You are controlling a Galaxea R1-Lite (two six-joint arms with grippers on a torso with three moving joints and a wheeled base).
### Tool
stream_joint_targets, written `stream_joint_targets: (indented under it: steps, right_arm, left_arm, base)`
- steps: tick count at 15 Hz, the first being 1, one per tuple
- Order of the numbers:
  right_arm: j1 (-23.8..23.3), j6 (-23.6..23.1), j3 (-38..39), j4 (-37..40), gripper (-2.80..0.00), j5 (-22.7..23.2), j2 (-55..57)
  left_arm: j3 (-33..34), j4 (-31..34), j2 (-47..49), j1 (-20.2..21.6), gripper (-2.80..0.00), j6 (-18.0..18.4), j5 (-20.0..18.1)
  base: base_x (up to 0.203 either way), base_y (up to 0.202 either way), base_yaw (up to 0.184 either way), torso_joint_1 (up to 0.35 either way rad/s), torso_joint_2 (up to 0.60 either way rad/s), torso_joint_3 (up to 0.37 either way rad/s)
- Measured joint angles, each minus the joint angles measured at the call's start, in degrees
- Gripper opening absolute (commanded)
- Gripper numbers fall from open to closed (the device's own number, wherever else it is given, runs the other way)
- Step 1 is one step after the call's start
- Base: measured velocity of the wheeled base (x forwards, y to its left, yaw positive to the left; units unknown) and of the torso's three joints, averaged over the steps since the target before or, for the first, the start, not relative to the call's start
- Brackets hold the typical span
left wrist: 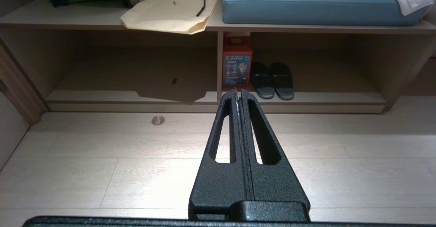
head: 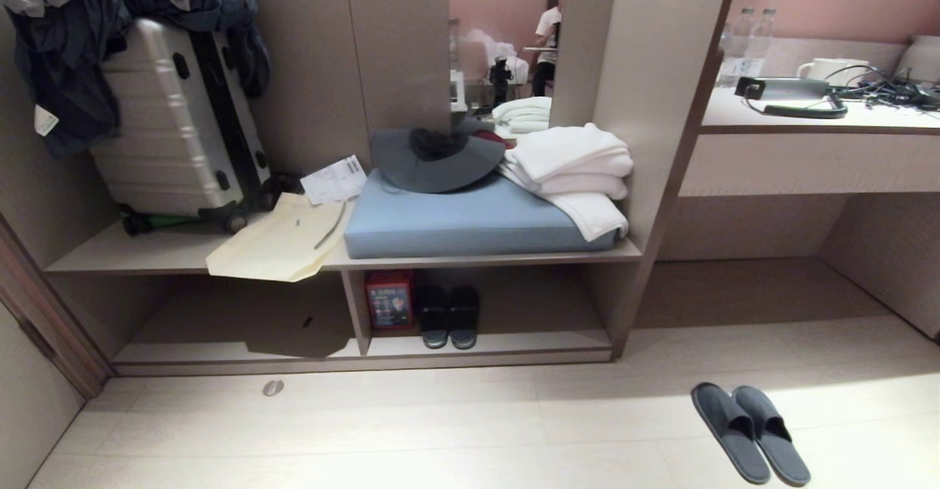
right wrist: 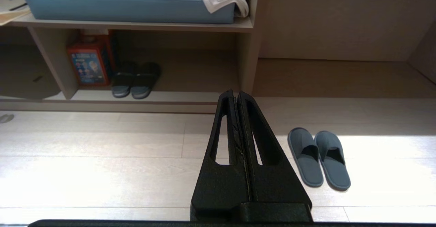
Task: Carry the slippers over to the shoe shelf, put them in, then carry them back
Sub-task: Pick up the slippers on the floor
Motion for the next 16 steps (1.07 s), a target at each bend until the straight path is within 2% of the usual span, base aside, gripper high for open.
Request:
stream_joint_targets:
  steps: [6,16]
  right_arm:
    - [-0.02,0.01,0.00,0.00,-2.80,0.00,0.00]
    - [0.00,0.01,0.00,0.00,-2.80,-0.03,0.00]
  left_arm:
    - [0.00,-0.02,0.00,-0.03,-2.80,0.14,0.00]
    - [0.00,0.02,0.00,0.00,-2.80,0.33,0.01]
  base:
    - [0.000,-0.011,0.000,0.000,0.00,0.000]
    - [0.000,-0.187,0.002,0.003,0.00,0.002]
